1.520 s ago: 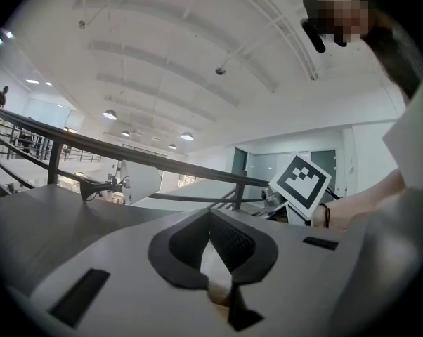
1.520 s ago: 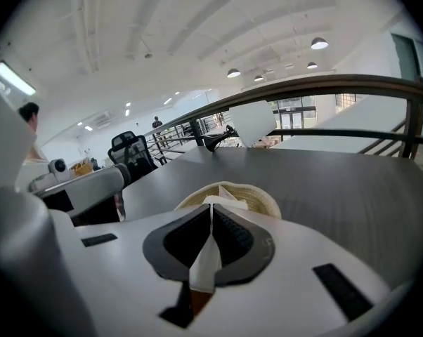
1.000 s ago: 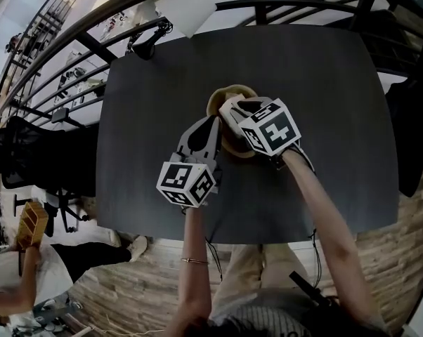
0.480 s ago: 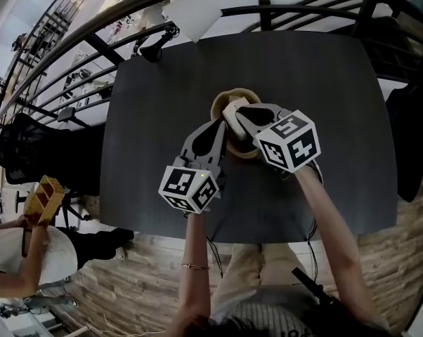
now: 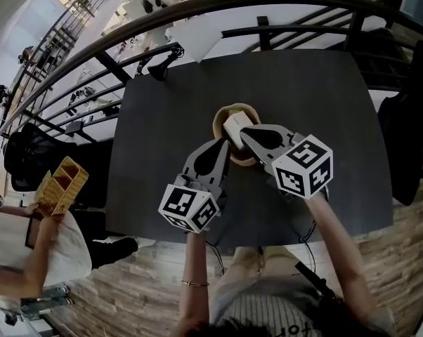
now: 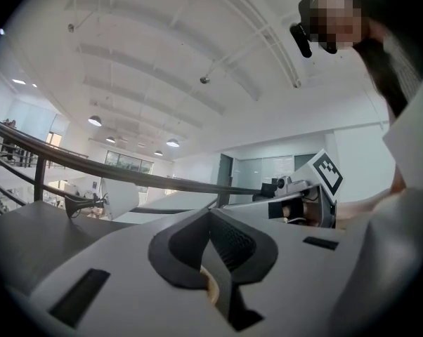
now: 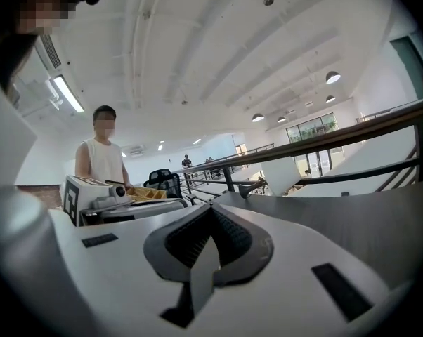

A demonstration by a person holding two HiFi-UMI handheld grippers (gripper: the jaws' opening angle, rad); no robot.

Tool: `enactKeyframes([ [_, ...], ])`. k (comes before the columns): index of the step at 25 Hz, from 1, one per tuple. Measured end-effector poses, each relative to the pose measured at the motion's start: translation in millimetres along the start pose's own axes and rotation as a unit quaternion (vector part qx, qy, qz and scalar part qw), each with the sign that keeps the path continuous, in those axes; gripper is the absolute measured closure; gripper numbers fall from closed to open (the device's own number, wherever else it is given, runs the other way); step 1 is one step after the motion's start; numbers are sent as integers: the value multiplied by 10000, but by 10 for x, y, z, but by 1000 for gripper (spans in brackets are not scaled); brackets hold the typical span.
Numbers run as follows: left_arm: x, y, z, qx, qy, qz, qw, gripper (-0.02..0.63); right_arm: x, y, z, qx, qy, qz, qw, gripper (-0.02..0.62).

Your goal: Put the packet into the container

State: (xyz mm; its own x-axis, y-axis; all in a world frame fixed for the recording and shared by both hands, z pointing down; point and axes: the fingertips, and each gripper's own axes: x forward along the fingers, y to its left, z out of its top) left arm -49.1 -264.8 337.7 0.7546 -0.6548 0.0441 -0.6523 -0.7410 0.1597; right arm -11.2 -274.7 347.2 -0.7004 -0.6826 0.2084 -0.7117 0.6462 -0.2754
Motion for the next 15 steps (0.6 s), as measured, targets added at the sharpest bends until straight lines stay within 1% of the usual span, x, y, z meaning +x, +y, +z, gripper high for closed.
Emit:
enactKeyframes([
  [8,-171,-386,142,143,-17,-373,9992,598,-380,319,89,53,-353,147,9993,584],
  [15,-228,-554,156,201,2,-510,9985,598,-592,414,63,41,-475,99,9988,584],
])
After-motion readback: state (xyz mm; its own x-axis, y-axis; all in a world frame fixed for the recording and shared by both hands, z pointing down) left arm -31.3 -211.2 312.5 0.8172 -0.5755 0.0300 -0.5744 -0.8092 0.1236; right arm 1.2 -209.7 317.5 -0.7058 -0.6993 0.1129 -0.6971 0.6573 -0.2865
